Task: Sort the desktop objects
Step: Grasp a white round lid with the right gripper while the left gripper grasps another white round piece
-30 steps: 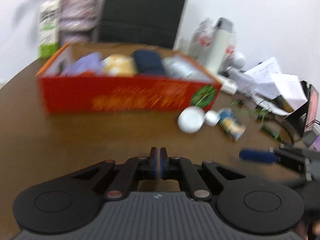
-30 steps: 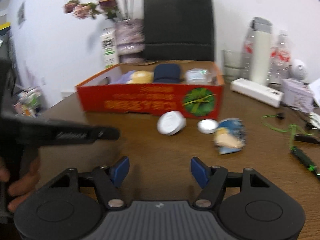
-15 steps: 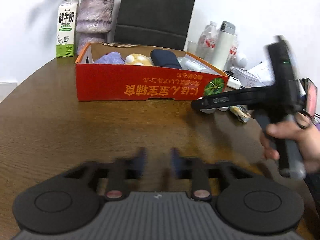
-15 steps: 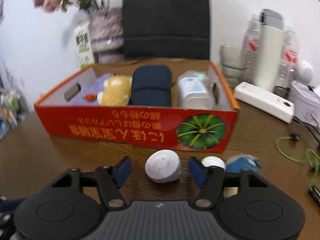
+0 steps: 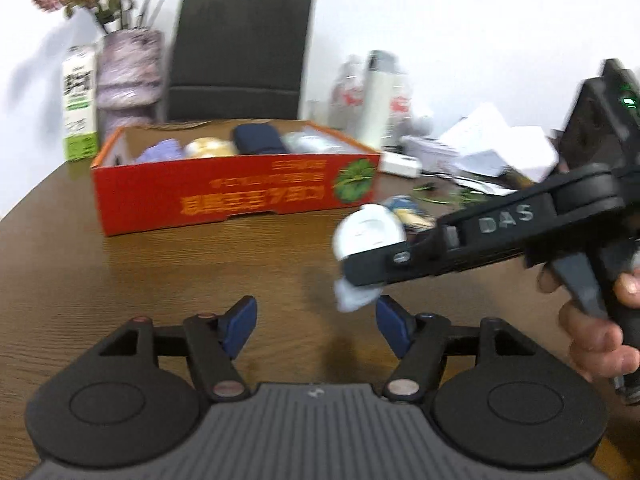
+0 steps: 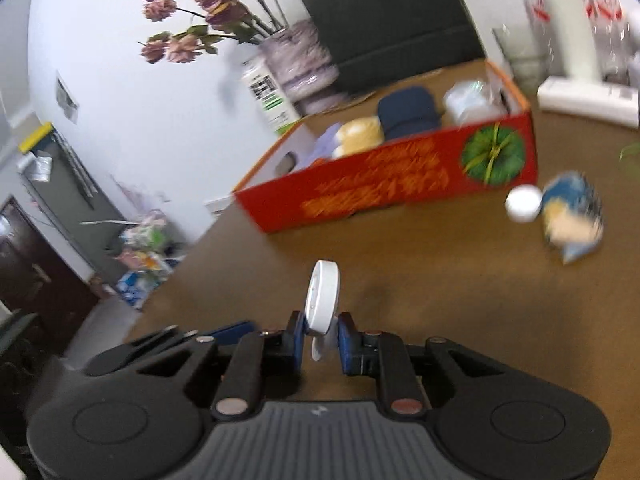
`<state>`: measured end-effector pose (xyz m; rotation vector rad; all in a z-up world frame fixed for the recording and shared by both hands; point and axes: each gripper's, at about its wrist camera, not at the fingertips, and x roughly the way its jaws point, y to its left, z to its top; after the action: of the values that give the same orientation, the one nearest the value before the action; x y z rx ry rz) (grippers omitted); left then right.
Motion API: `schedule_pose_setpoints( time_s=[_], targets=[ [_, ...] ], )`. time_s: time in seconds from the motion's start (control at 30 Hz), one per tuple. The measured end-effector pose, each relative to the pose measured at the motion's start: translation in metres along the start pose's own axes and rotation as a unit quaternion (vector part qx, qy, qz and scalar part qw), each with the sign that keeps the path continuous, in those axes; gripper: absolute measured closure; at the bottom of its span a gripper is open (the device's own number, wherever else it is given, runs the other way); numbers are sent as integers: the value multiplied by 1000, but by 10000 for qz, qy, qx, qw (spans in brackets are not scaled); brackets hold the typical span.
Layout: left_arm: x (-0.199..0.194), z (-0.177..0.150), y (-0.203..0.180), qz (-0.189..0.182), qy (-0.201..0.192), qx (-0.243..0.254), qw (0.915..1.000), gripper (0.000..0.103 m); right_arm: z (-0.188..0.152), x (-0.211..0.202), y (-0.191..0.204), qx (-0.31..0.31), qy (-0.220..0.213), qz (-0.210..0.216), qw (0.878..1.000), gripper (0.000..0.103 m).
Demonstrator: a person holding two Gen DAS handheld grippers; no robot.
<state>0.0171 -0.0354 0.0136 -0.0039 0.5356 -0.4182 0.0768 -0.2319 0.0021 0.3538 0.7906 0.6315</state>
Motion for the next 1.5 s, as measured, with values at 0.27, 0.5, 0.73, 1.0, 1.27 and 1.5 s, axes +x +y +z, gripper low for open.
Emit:
schedule_pose_setpoints(
  time_s=[0.27, 0.5, 0.73, 1.0, 1.27, 1.5],
  targets=[
    [-12, -14, -10, -168, 303, 460, 9983, 81, -22, 15, -9, 874, 570, 590, 9928, 88],
    [-18, -19, -7, -153, 477, 386, 9980, 103, -37, 10, -17, 1284, 470, 526, 9892, 92],
    [-20, -19, -8, 15, 467, 321, 9984, 93, -45, -6, 4, 625, 107, -434, 9970, 99],
    [1, -11, -20, -57, 575, 403, 9975, 50, -24, -9, 21, -428, -135, -1084, 9931, 62],
    [-11, -18, -13, 163, 686, 242, 9972, 75, -14, 35, 42, -1452, 285, -1143, 9824, 54],
    [-46, -14, 8, 617, 353, -193, 9973, 75, -28, 42, 65, -1933, 219, -1582, 9680, 65]
  ],
)
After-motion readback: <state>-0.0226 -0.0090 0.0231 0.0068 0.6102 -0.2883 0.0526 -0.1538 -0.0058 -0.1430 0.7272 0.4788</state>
